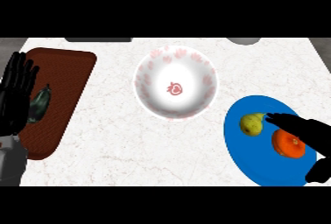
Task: Pick the squash from the plate and place it in the bowl
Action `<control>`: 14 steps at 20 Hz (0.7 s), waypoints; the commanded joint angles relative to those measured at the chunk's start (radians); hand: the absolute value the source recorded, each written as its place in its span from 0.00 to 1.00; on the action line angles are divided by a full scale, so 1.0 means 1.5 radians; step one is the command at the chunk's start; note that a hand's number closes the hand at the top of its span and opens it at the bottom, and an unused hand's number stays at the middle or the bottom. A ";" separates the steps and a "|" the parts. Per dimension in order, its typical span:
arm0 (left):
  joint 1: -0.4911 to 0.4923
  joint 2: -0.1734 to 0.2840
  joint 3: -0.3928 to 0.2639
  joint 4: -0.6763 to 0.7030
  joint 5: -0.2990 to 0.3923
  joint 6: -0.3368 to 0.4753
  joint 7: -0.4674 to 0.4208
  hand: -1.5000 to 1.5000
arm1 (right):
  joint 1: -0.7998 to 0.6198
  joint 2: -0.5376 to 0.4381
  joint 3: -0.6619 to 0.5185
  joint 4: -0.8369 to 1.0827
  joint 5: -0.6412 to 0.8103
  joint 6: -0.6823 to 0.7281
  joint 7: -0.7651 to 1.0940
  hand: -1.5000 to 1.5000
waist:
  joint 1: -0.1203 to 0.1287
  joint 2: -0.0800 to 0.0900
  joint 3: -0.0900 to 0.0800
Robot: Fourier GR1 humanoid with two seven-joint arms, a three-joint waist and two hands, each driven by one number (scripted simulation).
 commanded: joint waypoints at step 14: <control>-0.045 -0.022 -0.006 0.049 -0.039 0.009 -0.015 0.50 | -0.167 -0.009 -0.049 0.209 0.036 -0.109 -0.142 1.00 | 0.004 0.003 0.000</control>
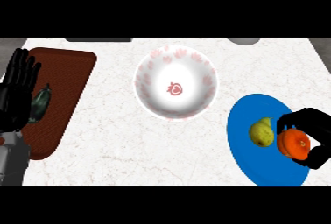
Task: Pick the squash from the plate and place it in the bowl
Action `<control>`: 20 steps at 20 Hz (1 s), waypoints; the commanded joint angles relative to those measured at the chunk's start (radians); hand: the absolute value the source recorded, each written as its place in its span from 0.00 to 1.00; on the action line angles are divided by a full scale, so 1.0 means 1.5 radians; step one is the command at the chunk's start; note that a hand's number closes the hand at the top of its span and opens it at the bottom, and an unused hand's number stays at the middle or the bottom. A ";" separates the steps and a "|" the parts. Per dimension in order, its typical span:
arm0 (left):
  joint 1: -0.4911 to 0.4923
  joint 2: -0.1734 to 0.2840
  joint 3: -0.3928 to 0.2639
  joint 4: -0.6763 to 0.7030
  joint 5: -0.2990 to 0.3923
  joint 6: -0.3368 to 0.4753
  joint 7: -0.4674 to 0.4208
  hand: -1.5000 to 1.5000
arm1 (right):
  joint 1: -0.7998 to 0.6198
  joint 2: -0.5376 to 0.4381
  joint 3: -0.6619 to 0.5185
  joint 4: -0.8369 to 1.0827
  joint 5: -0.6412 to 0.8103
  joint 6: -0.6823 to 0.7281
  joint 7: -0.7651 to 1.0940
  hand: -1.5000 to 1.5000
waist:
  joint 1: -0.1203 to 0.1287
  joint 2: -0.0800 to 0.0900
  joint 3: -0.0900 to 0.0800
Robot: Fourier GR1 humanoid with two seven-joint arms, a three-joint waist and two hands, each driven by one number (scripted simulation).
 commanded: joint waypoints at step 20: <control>-0.070 -0.022 -0.027 0.044 -0.006 -0.005 -0.014 0.50 | -0.508 -0.215 -0.128 0.537 0.025 -0.057 -0.177 1.00 | 0.060 0.025 0.004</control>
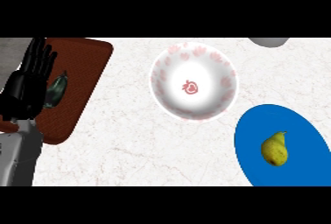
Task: Pick the squash from the plate and place it in the bowl
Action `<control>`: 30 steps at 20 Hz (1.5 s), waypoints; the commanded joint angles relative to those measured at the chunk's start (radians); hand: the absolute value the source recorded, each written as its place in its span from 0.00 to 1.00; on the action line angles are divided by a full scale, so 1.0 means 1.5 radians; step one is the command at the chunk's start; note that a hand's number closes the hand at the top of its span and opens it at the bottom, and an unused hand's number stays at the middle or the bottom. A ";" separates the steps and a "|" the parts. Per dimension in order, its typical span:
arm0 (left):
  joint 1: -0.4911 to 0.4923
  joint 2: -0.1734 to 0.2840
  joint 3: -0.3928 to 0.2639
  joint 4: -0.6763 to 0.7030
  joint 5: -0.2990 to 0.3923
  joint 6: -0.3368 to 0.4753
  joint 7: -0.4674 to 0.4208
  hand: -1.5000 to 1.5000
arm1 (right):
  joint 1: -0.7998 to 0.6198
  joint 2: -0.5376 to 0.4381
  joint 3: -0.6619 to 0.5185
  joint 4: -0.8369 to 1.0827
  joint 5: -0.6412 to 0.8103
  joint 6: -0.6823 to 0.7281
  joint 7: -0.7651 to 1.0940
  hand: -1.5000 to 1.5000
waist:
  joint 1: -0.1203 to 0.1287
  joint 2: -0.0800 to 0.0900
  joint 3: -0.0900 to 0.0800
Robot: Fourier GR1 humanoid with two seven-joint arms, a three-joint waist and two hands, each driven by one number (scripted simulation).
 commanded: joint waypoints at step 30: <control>0.029 0.011 0.031 0.011 -0.001 0.014 0.010 0.50 | -0.415 0.229 0.040 0.130 -0.167 0.297 0.080 1.00 | -0.066 -0.028 -0.005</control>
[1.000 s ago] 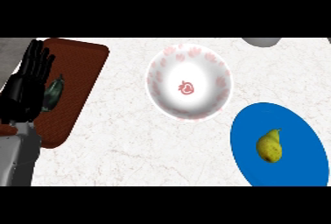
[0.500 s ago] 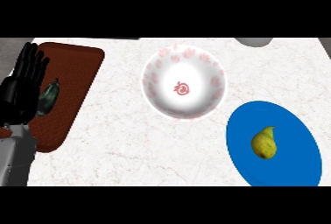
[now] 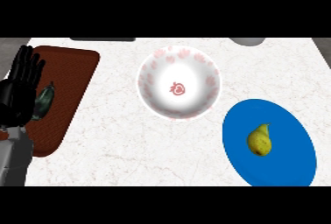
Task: Pick the squash from the plate and place it in the bowl
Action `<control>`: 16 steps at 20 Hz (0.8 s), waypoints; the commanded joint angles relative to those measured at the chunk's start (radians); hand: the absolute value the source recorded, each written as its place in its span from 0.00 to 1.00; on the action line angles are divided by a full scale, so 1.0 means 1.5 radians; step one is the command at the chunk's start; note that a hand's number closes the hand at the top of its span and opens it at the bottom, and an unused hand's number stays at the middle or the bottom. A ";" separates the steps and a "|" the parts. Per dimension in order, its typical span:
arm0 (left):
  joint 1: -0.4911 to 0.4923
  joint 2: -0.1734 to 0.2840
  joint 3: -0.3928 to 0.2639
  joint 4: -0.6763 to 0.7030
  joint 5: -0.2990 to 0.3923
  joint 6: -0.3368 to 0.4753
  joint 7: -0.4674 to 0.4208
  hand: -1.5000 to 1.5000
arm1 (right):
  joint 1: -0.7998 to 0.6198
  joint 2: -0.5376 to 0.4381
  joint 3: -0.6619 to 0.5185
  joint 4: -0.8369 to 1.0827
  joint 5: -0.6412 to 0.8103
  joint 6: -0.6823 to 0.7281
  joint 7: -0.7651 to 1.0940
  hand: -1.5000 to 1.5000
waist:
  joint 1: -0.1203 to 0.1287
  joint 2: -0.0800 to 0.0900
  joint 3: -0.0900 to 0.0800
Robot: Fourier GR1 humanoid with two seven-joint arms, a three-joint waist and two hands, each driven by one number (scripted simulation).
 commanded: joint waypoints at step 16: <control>0.033 0.005 0.014 0.009 0.006 -0.025 -0.028 0.50 | 0.137 0.252 0.119 -0.148 0.036 -0.063 0.160 1.00 | -0.013 0.000 0.000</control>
